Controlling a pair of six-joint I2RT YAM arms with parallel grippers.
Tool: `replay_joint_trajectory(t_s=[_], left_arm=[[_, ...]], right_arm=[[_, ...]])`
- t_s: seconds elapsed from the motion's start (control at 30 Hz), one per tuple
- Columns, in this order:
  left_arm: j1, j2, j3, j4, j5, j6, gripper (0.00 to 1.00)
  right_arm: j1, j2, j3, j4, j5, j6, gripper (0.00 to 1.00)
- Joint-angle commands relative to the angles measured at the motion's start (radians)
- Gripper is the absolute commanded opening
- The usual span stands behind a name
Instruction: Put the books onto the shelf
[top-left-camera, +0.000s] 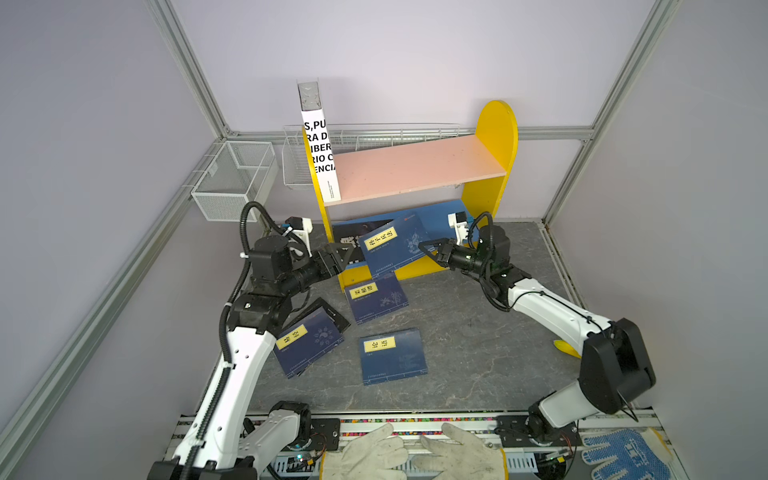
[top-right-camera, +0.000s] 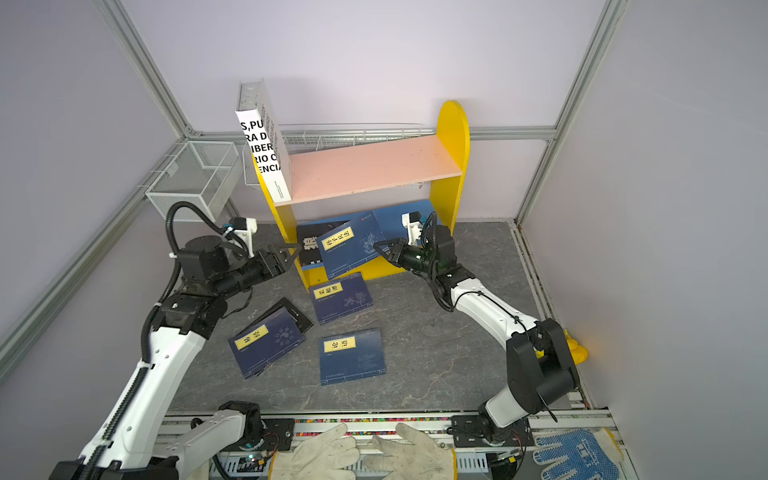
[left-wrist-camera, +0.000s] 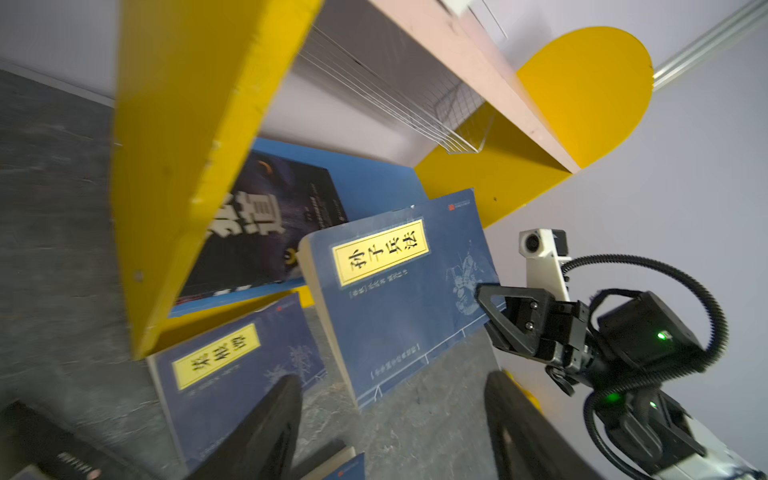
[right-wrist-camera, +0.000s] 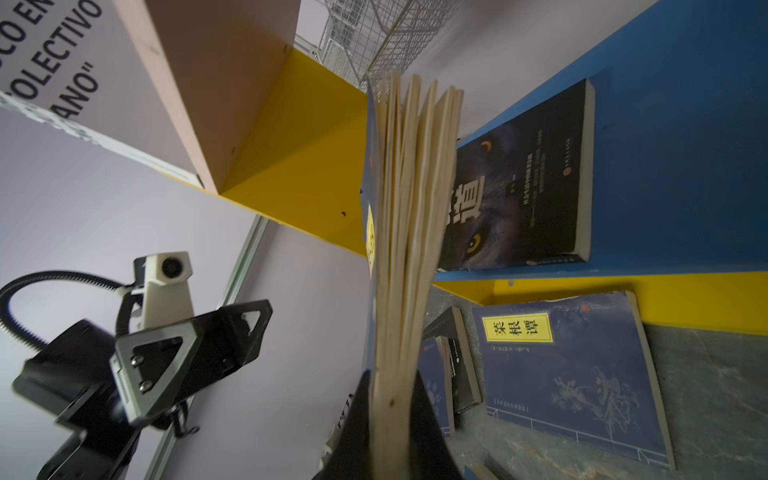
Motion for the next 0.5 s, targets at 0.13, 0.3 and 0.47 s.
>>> replay_joint_trajectory(t_s=[0.13, 0.3, 0.47], left_arm=[[0.026, -0.046, -0.134, -0.003, -0.214, 0.065, 0.9], [0.03, -0.033, -0.178, 0.038, -0.229, 0.062, 0.96], [0.037, -0.015, -0.202, 0.062, -0.232, 0.063, 0.97]], right_arm=[[0.033, 0.146, 0.146, 0.092, 0.098, -0.012, 0.11], [0.06, 0.231, 0.218, 0.153, 0.12, -0.039, 0.11], [0.071, 0.314, 0.285, 0.208, 0.114, -0.033, 0.12]])
